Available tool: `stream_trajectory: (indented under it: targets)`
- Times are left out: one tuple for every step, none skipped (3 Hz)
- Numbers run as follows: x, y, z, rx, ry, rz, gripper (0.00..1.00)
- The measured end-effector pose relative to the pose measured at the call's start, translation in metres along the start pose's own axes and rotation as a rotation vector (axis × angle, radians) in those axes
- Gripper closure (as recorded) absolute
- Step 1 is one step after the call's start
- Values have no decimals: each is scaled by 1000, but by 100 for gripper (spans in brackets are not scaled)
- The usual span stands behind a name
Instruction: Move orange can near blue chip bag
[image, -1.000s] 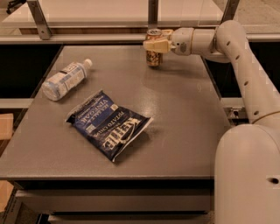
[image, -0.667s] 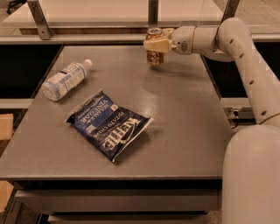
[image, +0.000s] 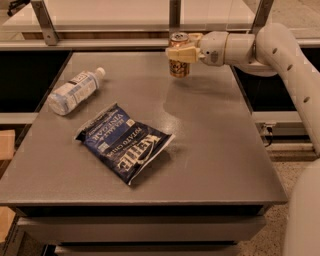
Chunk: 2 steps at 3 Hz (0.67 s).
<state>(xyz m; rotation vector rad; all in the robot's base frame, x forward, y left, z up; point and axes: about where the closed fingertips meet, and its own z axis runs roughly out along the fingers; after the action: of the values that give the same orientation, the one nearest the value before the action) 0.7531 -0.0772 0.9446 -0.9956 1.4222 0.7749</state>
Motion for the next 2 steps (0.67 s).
stream_trajectory:
  targets:
    - [-5, 20, -6, 3, -13, -7, 100]
    - [-10, 33, -12, 19, -3, -20, 100]
